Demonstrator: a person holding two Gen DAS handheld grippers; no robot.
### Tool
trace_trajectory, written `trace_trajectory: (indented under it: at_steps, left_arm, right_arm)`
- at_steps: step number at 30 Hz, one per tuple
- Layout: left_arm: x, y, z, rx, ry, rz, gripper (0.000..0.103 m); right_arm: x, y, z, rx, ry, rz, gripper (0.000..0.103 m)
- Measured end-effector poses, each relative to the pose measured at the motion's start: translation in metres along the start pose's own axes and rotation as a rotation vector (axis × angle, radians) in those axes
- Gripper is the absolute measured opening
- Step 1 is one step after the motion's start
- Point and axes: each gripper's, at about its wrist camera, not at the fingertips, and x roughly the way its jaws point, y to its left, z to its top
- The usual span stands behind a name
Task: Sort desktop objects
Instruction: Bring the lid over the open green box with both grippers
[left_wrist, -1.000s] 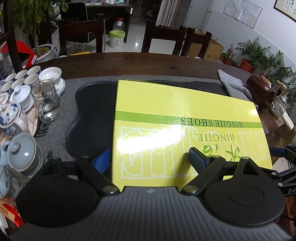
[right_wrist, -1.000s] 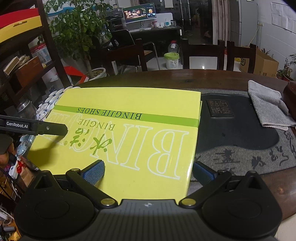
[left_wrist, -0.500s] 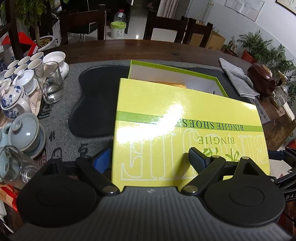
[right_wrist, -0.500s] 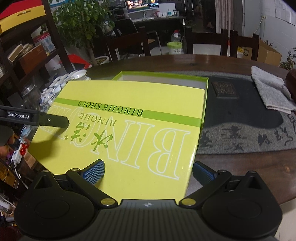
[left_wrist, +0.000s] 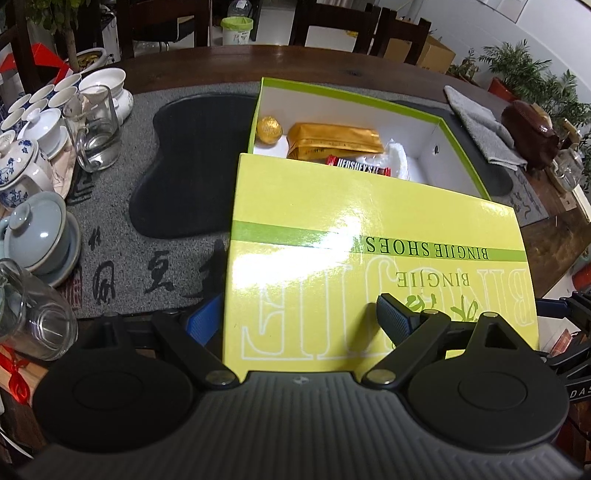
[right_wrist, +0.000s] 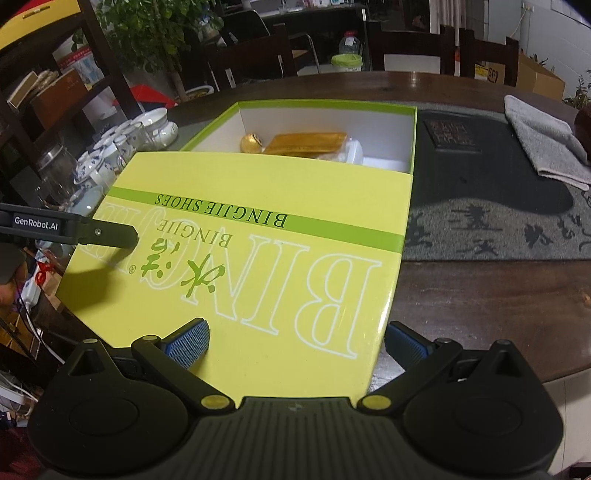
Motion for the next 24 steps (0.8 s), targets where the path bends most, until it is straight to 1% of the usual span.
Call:
trace_trajectory:
  at_steps: [10,24]
  left_arm:
    - [0.019,0.002,-0.005,-0.012,0.057,0.004,0.089]
    - [0.041,0.005,-0.008,-0.030,0.115,0.001,0.089]
  right_arm:
    - [0.014,-0.003,-0.001,0.014,0.051,0.002,0.103]
    - [0.030,-0.011,-0.005,0.036,0.099,0.004,0.103]
